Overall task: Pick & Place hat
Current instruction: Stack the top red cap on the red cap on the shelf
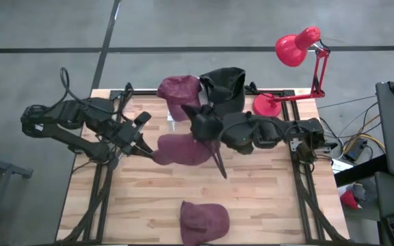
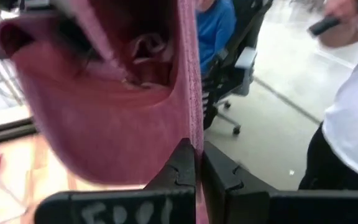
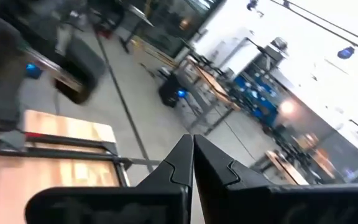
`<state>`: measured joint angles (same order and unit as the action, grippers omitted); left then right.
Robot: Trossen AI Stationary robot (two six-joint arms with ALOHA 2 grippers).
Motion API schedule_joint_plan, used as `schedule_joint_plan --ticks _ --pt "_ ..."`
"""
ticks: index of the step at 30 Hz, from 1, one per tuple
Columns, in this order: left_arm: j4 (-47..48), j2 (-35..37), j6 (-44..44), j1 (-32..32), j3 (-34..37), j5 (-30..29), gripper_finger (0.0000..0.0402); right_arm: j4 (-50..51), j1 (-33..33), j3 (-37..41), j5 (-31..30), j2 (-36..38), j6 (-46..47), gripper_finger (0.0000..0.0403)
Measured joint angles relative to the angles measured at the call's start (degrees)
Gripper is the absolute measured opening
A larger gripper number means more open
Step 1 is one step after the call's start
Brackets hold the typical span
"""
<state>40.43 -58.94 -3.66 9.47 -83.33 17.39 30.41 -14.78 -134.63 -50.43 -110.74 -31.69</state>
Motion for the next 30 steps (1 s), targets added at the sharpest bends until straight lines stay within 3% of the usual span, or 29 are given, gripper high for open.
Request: schedule_joint_plan --ticks 12,16,19,22,26,30 --pt "-3.02 -0.29 0.77 0.07 0.0 7.17 0.0003 -10.64 5.14 0.0 -3.06 2.44 -1.32 0.0008" --pt "-3.15 0.88 2.8 0.06 0.07 4.45 0.0003 -10.72 5.79 0.02 -9.77 3.92 0.24 0.0008" --pt "-3.88 2.47 3.32 0.0 0.08 1.64 0.0003 -9.51 5.71 0.02 -10.42 5.38 4.11 0.0008" --pt "-6.68 4.28 3.17 0.0 0.12 0.53 0.0003 -4.68 5.34 0.02 -5.32 7.44 11.09 0.0008" --pt "-10.2 6.98 1.64 0.09 0.15 0.56 0.0003 2.89 5.35 0.02 8.77 10.67 21.96 0.0008" --pt "-14.3 8.99 -0.6 0.24 1.65 1.98 0.0003 4.79 5.02 0.2 16.49 12.58 25.95 0.0008"
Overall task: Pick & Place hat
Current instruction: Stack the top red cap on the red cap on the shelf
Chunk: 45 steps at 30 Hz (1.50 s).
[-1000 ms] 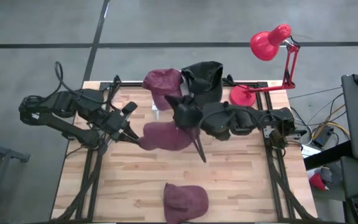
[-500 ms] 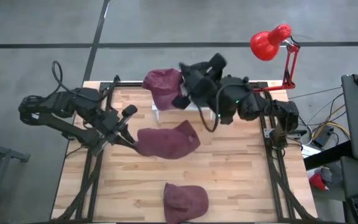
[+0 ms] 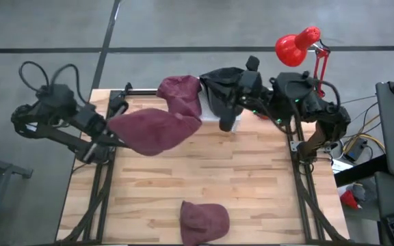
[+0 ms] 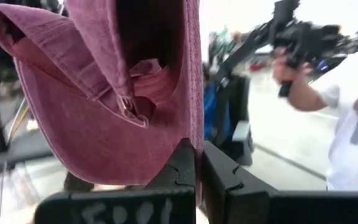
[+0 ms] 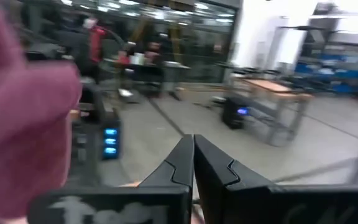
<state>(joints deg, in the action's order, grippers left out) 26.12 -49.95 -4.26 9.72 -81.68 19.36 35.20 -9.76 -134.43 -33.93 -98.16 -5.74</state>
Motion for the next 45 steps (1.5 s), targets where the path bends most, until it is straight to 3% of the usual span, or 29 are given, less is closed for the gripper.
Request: schedule_joint_plan --ticks 7,14,18,21,24,27,31,35,45 --pt "-15.52 4.53 -0.28 0.22 9.47 5.17 0.0003 -4.31 -1.36 4.46 16.02 0.38 2.4 0.0008" --pt "-34.11 10.78 5.25 0.5 23.44 8.62 0.0003 -20.0 -3.6 23.12 21.01 2.89 6.76 0.0008" --pt "-44.13 13.95 8.59 0.68 30.38 8.62 0.0003 -40.02 -4.3 39.96 23.02 7.84 9.92 0.0008" --pt "-51.92 14.46 10.63 0.68 34.56 8.6 0.0003 -65.11 -4.19 54.25 25.43 10.74 13.01 0.0008" --pt "-59.09 14.37 13.24 0.68 38.0 8.21 0.0003 -91.16 -2.9 66.39 28.95 10.0 19.53 0.0008" --pt "-64.17 14.38 15.0 0.68 40.94 6.56 0.0003 -107.05 -1.7 73.22 29.25 5.91 27.77 0.0008" --pt "-67.23 13.75 16.53 0.68 44.27 5.5 0.0003 -111.7 -0.38 73.12 29.15 -0.55 36.07 0.0009" --pt "-70.38 12.73 17.34 0.68 46.16 4.12 0.0003 -111.85 1.56 65.87 35.87 -6.31 41.26 0.0025" --pt "-71.83 11.65 17.34 0.65 46.15 3.52 0.0003 -97.19 4.08 49.69 46.62 -12.15 47.01 0.0135"
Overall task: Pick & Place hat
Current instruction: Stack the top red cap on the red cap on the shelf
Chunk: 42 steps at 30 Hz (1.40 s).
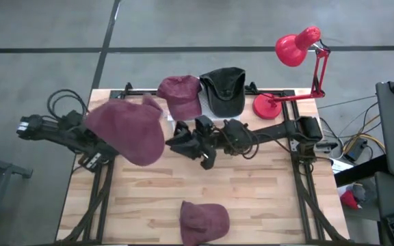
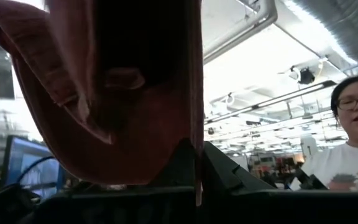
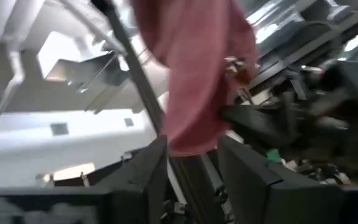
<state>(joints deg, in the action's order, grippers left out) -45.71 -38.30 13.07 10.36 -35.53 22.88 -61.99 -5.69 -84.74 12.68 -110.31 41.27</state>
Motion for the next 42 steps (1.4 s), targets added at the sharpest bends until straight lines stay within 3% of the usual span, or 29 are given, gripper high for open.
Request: schedule_joint_plan --ticks 9,19,24,31,37,42 --pt "0.56 0.13 -0.99 0.01 0.11 -1.1 0.0003 5.36 -0.41 -4.15 1.3 -0.95 -2.23 0.0209" --pt "1.1 -2.62 -4.04 -0.15 0.17 -5.3 0.0003 7.5 -0.61 -6.99 -0.02 -0.86 -5.24 0.0205" --pt "1.28 -4.01 -4.29 -0.22 0.06 -5.3 0.0003 9.63 -0.66 -7.97 -0.78 -0.86 -5.28 0.0174" --pt "4.76 -2.08 -4.77 -1.71 0.0 -7.97 0.0017 9.06 -0.86 -8.06 -1.82 -0.71 -4.36 0.0025" --pt "17.5 2.08 -12.24 -2.22 -2.93 -13.6 0.0087 10.05 -0.07 -7.92 -4.06 -0.76 0.21 0.0013" --pt "32.31 3.86 -22.62 -2.18 -10.65 -22.36 0.0153 9.94 0.76 -7.88 -5.06 -0.8 1.93 0.0011"
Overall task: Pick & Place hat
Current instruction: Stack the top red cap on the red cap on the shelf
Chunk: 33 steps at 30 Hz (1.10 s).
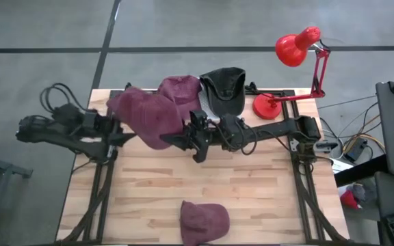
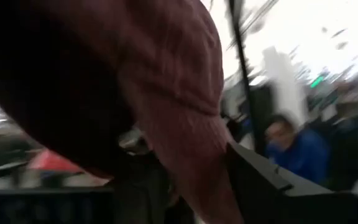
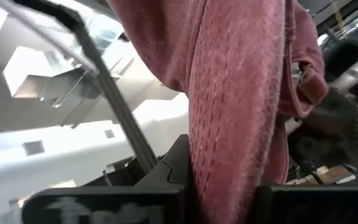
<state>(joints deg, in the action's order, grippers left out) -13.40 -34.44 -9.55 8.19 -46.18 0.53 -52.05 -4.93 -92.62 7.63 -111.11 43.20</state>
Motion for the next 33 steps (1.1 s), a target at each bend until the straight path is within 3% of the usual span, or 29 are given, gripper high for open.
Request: schedule_joint_plan --ticks 4,8,14,17,23,28,33 --pt "14.16 0.05 -5.04 0.02 -7.79 -7.81 0.0191 -0.18 1.14 0.0 -0.97 0.0 1.58 0.001" --pt "30.21 0.01 -6.11 0.0 -16.0 -13.53 0.0203 -0.05 2.99 0.14 -0.71 0.0 5.54 0.001" --pt "45.12 0.05 -4.23 -0.04 -22.22 -15.69 0.0204 1.82 6.1 2.77 -3.76 0.0 14.1 0.0009" --pt "49.56 0.48 -3.8 -0.07 -22.81 -15.99 0.0204 1.96 7.36 5.65 -7.25 0.17 20.34 0.0009" --pt "54.98 1.55 -3.05 -0.07 -20.7 -16.17 0.0204 2.42 7.76 13.75 -19.9 1.89 31.47 0.0008" --pt "53.39 2.03 -3.62 0.02 -19.36 -20.25 0.0204 4.11 7.02 21.97 -31.39 8.57 31.65 0.001" --pt "53.04 2.08 -4.94 0.0 -19.27 -21.65 0.0204 14.95 6.95 26.92 -39.88 16.07 31.78 0.001"
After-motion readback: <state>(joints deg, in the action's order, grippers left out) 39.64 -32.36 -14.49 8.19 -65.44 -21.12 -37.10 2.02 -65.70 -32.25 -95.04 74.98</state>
